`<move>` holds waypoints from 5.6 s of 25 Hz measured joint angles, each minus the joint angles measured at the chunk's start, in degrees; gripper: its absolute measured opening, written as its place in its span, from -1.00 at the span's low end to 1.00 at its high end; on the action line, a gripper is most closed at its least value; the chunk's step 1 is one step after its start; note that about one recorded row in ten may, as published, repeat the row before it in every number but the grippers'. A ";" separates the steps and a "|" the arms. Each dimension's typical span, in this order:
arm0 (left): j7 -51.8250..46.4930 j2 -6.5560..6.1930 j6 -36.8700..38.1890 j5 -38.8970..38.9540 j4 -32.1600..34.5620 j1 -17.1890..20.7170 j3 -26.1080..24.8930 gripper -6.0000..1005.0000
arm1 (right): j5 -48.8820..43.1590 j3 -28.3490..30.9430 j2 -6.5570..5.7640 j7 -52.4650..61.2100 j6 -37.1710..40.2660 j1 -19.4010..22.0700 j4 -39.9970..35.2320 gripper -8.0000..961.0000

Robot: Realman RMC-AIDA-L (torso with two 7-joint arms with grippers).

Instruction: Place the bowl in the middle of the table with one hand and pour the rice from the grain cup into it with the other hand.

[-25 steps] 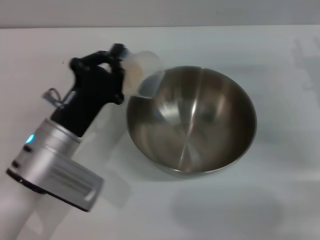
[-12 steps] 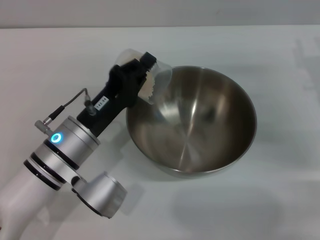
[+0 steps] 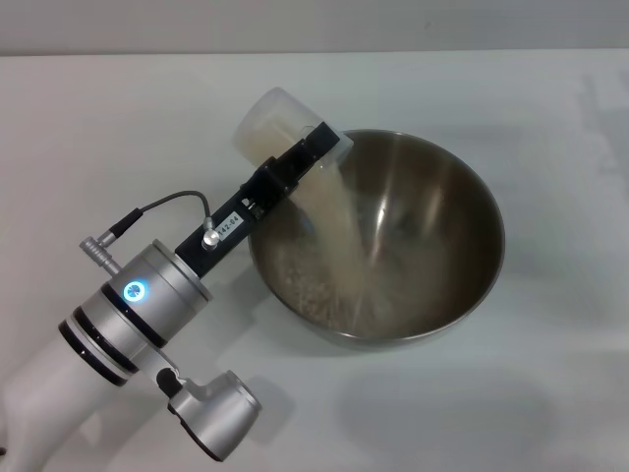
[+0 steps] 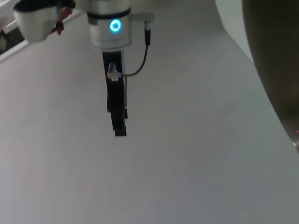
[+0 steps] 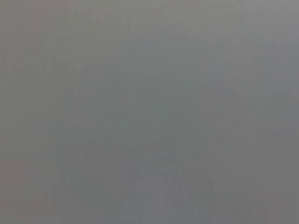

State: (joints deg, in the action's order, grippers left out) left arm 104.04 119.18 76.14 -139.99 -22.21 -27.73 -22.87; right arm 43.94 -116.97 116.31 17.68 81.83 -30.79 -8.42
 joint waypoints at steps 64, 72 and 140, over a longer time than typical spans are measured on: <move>-101.79 0.01 -22.58 15.93 2.88 4.51 -18.35 -0.93 | 0.00 -0.35 0.23 0.43 2.19 -0.15 0.00 0.15; -102.26 0.00 -22.73 15.88 2.34 4.99 -17.75 -0.89 | -0.08 -0.44 0.31 0.50 2.30 0.34 -0.15 0.16; -115.10 -0.20 0.45 16.03 3.91 9.24 -11.56 0.17 | -2.30 -3.00 2.51 -0.19 -5.27 1.67 0.67 0.16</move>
